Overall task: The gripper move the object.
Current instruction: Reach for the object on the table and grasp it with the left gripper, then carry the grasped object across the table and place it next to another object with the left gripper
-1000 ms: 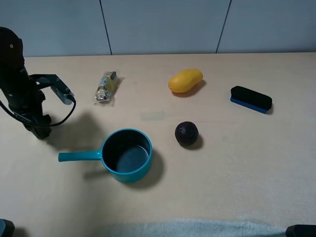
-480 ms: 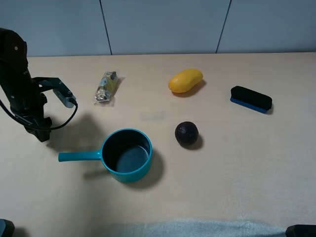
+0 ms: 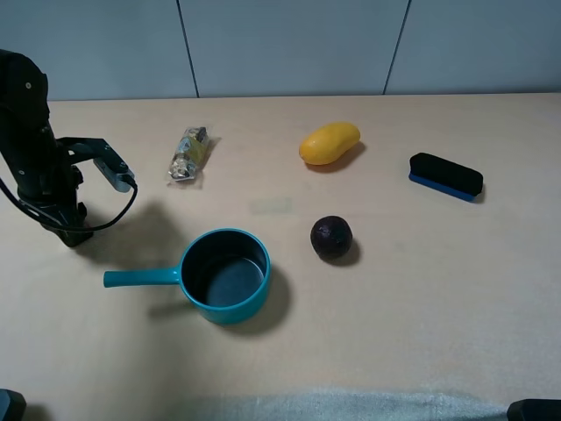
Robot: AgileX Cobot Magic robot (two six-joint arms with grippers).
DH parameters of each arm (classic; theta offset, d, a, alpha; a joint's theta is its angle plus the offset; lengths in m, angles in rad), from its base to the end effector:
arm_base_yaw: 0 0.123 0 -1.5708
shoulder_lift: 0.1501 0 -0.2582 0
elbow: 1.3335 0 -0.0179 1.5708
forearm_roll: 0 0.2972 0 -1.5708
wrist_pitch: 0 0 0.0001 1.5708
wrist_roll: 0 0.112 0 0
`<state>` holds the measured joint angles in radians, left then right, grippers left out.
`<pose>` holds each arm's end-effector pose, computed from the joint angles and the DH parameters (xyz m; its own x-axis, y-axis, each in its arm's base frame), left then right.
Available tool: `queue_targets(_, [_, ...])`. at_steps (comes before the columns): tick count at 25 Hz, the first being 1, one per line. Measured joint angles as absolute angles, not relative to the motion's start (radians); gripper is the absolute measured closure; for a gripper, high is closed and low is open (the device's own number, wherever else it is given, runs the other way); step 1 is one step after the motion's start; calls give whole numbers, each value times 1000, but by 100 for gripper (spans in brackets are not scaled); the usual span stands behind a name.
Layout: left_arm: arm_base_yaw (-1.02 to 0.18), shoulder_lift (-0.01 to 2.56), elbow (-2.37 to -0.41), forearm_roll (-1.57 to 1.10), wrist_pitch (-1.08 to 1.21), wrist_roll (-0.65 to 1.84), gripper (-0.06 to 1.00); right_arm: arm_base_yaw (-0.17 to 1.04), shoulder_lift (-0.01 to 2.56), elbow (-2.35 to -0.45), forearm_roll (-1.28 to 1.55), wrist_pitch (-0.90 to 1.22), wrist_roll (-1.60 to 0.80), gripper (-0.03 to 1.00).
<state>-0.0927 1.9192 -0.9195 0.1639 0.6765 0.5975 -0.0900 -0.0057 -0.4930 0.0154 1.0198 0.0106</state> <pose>0.3177 -0.0180 0.0142 -0.6828 0.7266 0.0765 0.7306 0.6794 0.0687 0.0836 -0.0061 0.2922 -0.4171 0.0564 -0.9071 0.0858 0.9961 0.0224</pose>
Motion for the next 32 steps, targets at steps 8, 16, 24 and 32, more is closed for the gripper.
queue_targets(8, [-93, 1919, -921, 164, 681, 598, 46, -90, -6, -493, 15, 1020, 11, 31])
queue_targets(16, [-101, 1917, -949, 162, 724, 533, 46, -90, -6, -493, 15, 1020, 11, 31])
queue_targets(24, [-130, 1882, -1035, 160, 790, 395, 46, -90, -6, -493, 15, 1020, 11, 31])
queue_targets(32, [-199, 1871, -1154, 161, 859, 231, 47, -90, -6, -493, 15, 1020, 11, 31])
